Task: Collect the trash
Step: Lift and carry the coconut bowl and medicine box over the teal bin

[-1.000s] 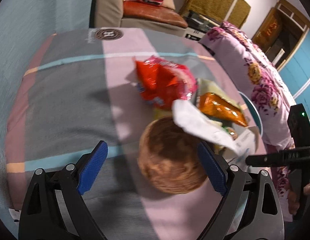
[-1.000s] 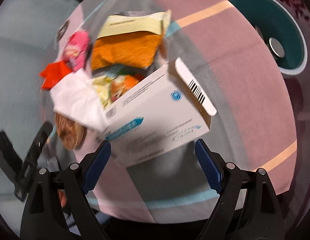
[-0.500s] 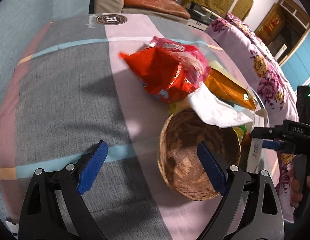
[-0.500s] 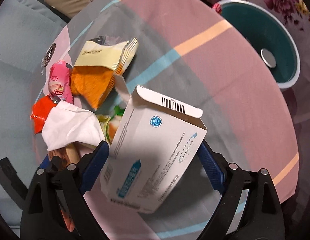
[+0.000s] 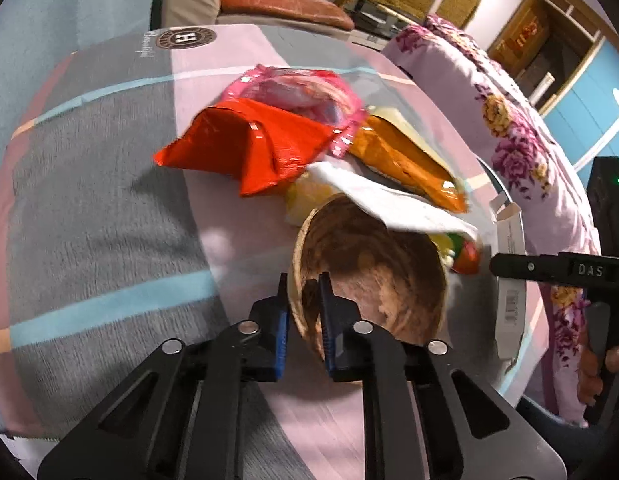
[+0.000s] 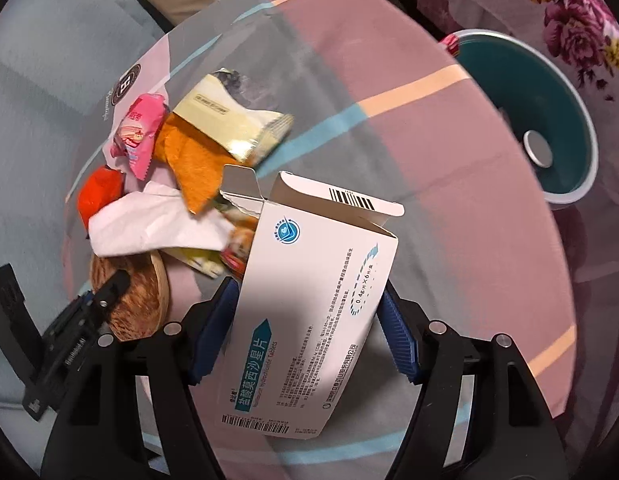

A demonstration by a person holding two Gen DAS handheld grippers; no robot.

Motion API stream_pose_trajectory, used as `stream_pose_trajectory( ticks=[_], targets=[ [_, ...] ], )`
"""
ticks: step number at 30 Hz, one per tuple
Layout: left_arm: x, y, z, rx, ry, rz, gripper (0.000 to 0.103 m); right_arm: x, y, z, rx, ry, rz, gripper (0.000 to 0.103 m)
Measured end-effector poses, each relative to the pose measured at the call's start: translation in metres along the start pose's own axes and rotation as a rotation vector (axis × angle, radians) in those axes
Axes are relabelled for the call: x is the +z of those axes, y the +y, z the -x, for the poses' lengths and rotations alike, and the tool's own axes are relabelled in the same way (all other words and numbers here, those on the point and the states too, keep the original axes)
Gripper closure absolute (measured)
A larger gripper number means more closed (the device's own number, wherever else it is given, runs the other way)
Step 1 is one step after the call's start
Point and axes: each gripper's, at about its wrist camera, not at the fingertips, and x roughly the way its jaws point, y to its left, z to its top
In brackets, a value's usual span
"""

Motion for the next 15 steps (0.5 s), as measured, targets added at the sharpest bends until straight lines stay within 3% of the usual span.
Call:
stream_pose_trajectory(
  ticks=[5,10,15],
  targets=[
    [-0.01,-0.014,0.004,-0.036,0.036,-0.057,0.09,-0.005,-0.014,0.012,-0.038,-0.035,0.012,0.037],
    [-0.02,-0.033,0.002,-0.069,0.079,-0.089,0.09,-0.008,-0.029,0.023,-0.018,-0.067,-0.013,0.037],
    [-0.022,-0.042,-0.007,-0.035,0.108,-0.075,0.079,-0.011,-0.039,0.033,0.009,-0.089,-0.007,0.037]
  ],
)
